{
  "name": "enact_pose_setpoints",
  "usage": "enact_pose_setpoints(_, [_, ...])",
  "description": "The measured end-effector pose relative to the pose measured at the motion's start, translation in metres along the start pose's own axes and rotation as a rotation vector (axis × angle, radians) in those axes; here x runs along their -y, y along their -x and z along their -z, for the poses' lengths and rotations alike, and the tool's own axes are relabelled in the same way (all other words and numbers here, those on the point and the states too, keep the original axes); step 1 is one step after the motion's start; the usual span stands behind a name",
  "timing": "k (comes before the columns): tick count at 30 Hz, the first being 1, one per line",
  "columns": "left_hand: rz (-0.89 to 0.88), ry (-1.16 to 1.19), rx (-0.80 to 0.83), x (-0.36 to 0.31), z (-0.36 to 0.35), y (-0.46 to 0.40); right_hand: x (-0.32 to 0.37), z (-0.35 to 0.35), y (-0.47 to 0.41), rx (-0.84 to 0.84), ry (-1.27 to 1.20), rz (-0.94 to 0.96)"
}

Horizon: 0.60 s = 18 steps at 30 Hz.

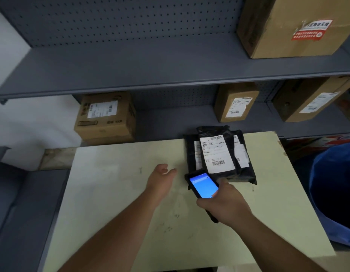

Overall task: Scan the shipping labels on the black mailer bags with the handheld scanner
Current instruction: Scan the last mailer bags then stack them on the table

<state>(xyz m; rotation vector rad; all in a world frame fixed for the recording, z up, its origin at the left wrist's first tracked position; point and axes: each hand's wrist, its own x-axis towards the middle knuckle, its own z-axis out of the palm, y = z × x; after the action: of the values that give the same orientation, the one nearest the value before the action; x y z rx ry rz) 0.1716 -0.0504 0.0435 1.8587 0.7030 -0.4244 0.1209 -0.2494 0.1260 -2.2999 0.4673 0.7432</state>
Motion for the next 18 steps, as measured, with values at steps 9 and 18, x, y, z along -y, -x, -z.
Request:
enact_pose_setpoints(9, [-0.045, -0.153, -0.009, 0.054, 0.035, 0.023, 0.005, -0.055, 0.002, -0.044, -0.074, -0.024])
enact_pose_setpoints(18, [-0.036, -0.218, -0.020, 0.088, 0.046, 0.031, -0.003, -0.094, 0.007, -0.093, -0.128, -0.072])
